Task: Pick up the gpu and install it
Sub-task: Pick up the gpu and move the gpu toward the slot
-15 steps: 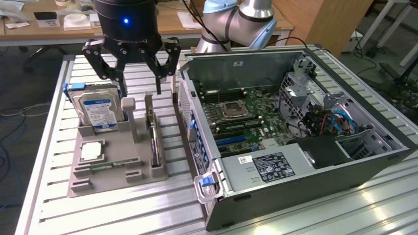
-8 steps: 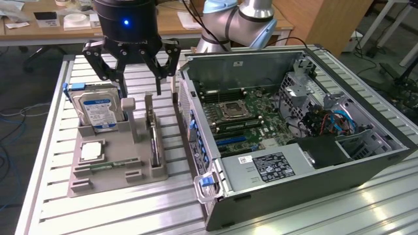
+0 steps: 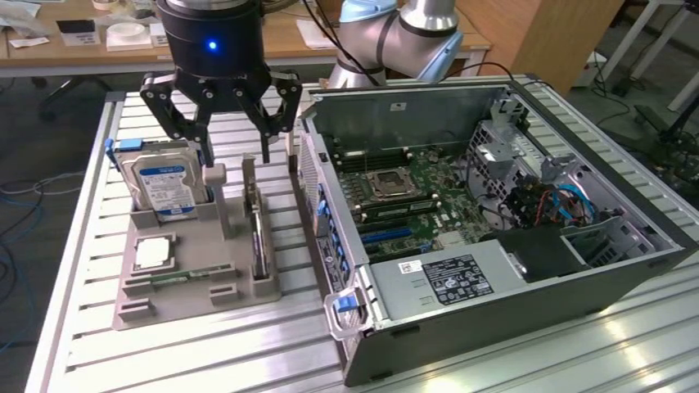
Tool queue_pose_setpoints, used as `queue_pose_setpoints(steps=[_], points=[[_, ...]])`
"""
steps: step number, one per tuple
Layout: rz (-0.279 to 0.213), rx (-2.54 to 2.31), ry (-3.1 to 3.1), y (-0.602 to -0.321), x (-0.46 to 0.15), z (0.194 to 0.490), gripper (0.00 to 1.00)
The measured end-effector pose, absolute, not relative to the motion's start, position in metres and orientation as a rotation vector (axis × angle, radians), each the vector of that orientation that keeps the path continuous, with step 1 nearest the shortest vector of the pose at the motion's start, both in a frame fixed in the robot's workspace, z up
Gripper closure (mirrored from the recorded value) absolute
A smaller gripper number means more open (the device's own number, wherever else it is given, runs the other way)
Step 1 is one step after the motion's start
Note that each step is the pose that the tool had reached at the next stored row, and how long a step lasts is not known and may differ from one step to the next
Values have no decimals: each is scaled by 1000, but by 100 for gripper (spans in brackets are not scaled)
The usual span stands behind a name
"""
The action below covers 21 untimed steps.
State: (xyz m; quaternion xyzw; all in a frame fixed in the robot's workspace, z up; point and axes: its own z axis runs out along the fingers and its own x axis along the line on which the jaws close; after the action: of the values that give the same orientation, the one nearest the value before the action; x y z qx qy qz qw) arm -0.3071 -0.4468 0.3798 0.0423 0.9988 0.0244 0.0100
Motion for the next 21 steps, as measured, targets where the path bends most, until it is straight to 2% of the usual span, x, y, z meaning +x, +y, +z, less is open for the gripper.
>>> queue_pose_setpoints(steps=[21], points=[[76,132,3118,-447,-307,368,35]])
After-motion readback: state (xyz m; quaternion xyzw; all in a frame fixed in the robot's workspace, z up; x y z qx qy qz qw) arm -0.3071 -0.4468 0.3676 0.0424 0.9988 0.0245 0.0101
